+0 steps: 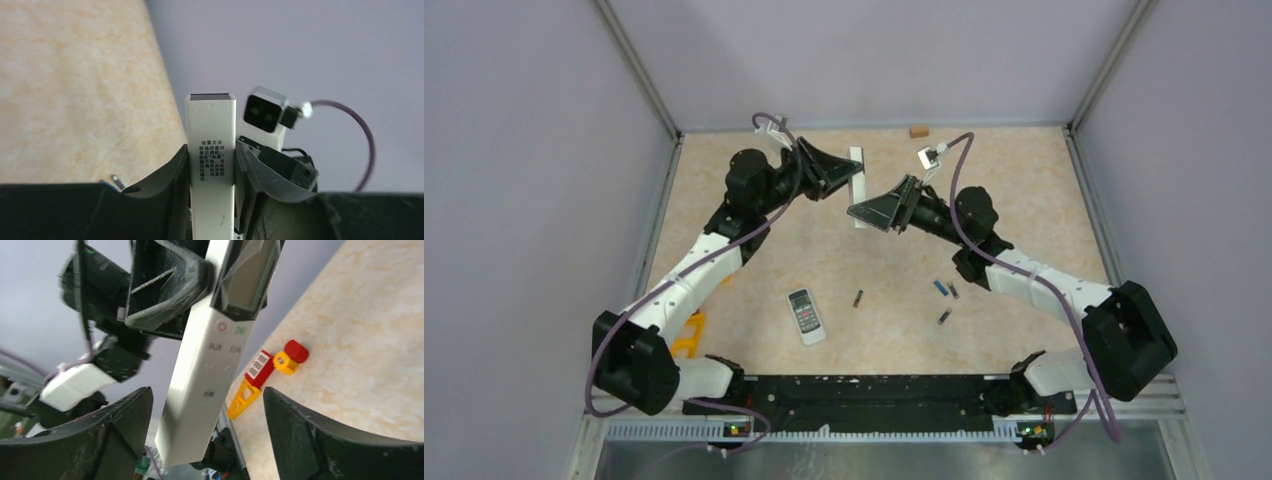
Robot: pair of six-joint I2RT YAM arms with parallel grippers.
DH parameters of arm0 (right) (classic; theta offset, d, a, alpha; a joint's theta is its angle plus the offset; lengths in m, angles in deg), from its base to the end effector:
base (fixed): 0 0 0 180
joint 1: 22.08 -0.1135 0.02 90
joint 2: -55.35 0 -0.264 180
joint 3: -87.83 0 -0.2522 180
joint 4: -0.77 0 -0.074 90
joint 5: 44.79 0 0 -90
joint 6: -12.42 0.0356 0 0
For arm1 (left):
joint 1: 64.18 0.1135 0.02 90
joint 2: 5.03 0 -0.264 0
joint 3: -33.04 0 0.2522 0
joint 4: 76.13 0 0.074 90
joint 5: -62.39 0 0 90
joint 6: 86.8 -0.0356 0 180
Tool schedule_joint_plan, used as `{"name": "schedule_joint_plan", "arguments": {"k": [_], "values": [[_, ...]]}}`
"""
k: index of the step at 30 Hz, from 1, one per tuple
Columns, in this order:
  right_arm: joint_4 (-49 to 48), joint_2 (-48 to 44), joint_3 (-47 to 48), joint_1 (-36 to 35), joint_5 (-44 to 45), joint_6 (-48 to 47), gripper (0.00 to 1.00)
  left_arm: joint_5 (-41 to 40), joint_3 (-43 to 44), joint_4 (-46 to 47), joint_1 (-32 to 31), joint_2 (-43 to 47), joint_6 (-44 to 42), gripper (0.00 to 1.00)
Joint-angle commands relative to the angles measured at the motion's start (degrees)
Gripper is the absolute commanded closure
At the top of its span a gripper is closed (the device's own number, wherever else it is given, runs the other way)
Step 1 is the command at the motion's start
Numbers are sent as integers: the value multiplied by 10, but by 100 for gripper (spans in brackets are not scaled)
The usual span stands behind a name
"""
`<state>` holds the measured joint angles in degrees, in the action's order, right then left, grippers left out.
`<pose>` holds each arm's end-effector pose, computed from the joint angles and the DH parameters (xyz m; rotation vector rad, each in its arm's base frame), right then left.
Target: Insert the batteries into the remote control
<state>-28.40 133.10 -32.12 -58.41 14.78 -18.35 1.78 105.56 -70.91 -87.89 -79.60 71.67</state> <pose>0.2365 0.1963 0.3156 -0.1990 1.6322 1.6986 0.2737 -0.1393 0.3648 -0.2131 1.7641 -1.6153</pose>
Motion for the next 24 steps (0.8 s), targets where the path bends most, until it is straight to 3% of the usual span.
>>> {"name": "schedule_joint_plan", "arguments": {"k": [1,4,8,17,20,21,22,24], "values": [[107,-32,47,-27,90,-116,13,-124,74,-225,-2,17,-96,100],[234,-27,102,-59,169,-212,12,-204,94,-306,-5,16,-128,100],[335,11,162,-111,252,-258,15,-254,97,-337,-10,19,-140,100],[332,85,192,-139,312,-250,37,-258,100,-356,-10,22,-145,100],[311,89,188,-139,313,-238,49,-260,95,-359,-10,30,-146,98],[301,88,186,-139,308,-233,58,-260,93,-359,-10,32,-147,97],[290,85,181,-139,306,-228,65,-259,90,-357,-10,34,-149,93],[255,76,167,-137,274,-215,80,-255,82,-351,-10,44,-158,75]]}}
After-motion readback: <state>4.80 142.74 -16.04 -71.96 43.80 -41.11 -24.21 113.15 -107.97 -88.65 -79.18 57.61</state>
